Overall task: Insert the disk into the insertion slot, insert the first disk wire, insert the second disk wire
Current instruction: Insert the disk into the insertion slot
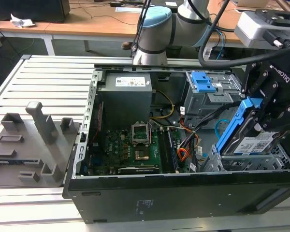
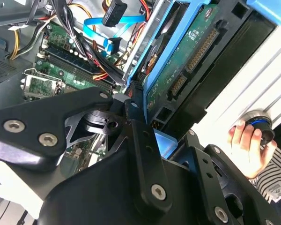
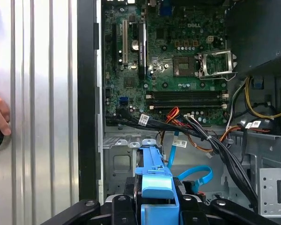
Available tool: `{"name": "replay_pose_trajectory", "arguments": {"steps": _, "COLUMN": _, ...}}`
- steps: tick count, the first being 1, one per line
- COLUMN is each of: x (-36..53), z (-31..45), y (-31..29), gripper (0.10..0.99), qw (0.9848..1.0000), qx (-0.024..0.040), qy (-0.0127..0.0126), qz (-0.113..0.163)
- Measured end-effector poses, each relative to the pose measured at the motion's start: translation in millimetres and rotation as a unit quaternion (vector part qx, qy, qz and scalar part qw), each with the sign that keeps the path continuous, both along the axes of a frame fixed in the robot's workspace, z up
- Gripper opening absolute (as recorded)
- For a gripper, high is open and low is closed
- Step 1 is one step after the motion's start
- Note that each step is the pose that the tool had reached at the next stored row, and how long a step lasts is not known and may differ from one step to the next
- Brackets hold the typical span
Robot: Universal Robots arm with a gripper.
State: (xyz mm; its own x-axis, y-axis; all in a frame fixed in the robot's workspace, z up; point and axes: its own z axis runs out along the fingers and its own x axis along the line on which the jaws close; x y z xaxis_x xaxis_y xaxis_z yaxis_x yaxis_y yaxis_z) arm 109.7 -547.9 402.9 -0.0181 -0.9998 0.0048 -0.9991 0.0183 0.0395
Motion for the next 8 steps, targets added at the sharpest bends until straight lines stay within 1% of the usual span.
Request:
{"name": "replay_pose_trajectory", "arguments": {"steps": 2, "x": 0.0, "z": -2.4, "y": 0.0, "gripper": 0.365, "qw": 1.0000, "qx": 0.0001, "qy": 0.0000, "qz": 0.000}}
{"name": "replay_pose_trajectory", "arguments": {"steps": 3, "x": 0.0, "z": -5.4, "y": 0.0, "gripper": 0.365, "qw": 1.0000, "qx": 0.0001, "qy": 0.0000, "qz": 0.000}}
{"name": "replay_pose_trajectory", "arguments": {"steps": 8, "x": 0.0, "z": -5.8, "y": 0.0, "gripper": 0.365, "qw": 1.0000, "qx": 0.0001, "qy": 0.0000, "qz": 0.000}}
